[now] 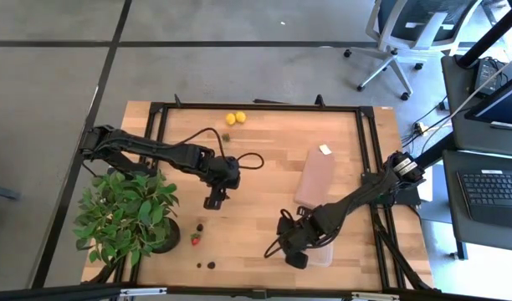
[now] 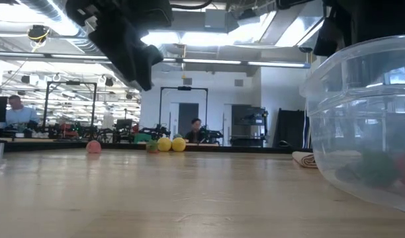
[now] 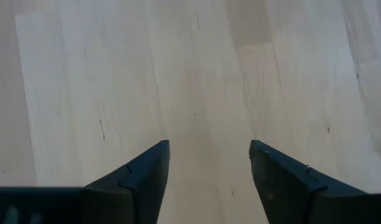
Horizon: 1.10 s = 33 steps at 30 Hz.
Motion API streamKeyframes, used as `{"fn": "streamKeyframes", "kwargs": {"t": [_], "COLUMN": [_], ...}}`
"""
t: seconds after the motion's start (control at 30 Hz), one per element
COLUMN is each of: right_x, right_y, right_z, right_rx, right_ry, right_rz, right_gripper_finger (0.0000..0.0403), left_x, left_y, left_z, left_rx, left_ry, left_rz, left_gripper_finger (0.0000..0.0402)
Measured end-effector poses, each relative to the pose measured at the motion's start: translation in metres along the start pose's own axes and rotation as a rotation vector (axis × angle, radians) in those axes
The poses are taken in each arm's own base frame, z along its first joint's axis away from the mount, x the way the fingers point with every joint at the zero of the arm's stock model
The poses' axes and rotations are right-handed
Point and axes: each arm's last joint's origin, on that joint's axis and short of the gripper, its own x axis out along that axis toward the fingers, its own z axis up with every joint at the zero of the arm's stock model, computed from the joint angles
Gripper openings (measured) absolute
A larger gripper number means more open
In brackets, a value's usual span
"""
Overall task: Pick and placing Produce into tupperware
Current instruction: Put the blackberry into the transparent container
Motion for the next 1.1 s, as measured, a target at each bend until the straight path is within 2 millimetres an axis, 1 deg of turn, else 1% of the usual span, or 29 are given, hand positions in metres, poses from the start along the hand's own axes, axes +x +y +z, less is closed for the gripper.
{"fn": "streamKeyframes", "kwargs": {"t": [0.1,0.23,0.33,0.47,0.6,0.67,0.77,0.87,0.97,1.03,1.1], "right_x": [0.0,0.0,-0.006,-0.022,-0.035,-0.04,-0.043,-0.044,-0.044,-0.044,-0.044], "right_y": [0.0,-0.001,-0.004,-0.006,-0.009,-0.01,-0.01,-0.011,-0.013,-0.016,-0.018], "right_z": [0.0,-0.002,-0.003,-0.003,-0.003,-0.003,-0.003,-0.003,-0.001,0.002,0.004], "right_rx": [-0.019,0.0,0.025,0.027,0.028,0.028,0.028,0.014,-0.011,-0.02,-0.025], "right_ry": [0.015,0.05,0.06,0.01,-0.053,-0.078,-0.092,-0.107,-0.123,-0.126,-0.129], "right_rz": [0.013,0.016,0.004,0.012,0.002,-0.004,-0.007,-0.023,-0.042,-0.047,-0.053], "right_gripper_finger": [0.0086,0.0134,0.0161,0.0179,0.0183,0.0183,0.0184,0.0184,0.0184,0.0184,0.0184], "left_x": [0.0,0.0,0.0,0.0,0.0,-0.004,-0.019,-0.045,-0.071,-0.082,-0.088], "left_y": [0.001,0.004,0.004,0.004,0.004,0.003,-0.003,-0.006,-0.004,-0.003,-0.005], "left_z": [0.0,0.0,0.0,0.0,0.0,0.001,0.004,0.005,0.003,-0.002,-0.008], "left_rx": [0.06,0.048,0.045,0.022,-0.045,-0.053,-0.035,-0.032,-0.088,-0.115,-0.114], "left_ry": [0.0,-0.001,-0.001,-0.002,-0.009,-0.023,-0.109,-0.239,-0.351,-0.366,-0.346], "left_rz": [0.001,0.007,0.01,0.008,0.007,-0.014,-0.049,-0.045,-0.057,-0.108,-0.152], "left_gripper_finger": [0.0232,0.0242,0.0243,0.0241,0.0244,0.0244,0.0245,0.0245,0.0245,0.0245,0.0245]}}
